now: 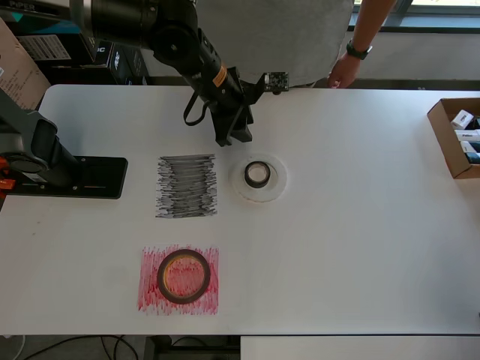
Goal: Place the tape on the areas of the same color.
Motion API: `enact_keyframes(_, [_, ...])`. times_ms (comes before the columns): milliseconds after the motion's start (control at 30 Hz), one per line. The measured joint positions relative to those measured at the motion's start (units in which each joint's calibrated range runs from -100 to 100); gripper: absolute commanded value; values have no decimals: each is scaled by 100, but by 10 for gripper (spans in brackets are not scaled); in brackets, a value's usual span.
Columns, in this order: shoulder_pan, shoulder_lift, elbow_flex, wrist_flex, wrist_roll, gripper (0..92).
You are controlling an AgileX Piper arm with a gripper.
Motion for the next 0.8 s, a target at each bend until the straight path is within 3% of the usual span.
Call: enact_keyframes(800, [-23, 1580, -743, 2, 112, 470])
